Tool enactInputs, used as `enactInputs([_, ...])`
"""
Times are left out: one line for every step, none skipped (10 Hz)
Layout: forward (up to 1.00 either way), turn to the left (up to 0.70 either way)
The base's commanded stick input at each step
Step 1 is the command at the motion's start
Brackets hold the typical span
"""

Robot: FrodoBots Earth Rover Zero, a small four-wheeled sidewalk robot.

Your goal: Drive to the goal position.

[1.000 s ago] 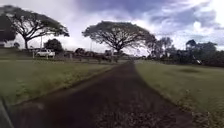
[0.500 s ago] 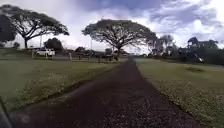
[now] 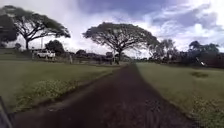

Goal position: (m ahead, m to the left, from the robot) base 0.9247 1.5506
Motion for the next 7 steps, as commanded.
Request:
enactInputs([0.5, -0.5])
enactInputs([0.5, -0.5])
enactInputs([0.5, -0.5])
enactInputs([0.5, -0.5])
enactInputs([0.5, -0.5])
enactInputs([0.5, -0.5])
enactInputs([0.5, -0.5])
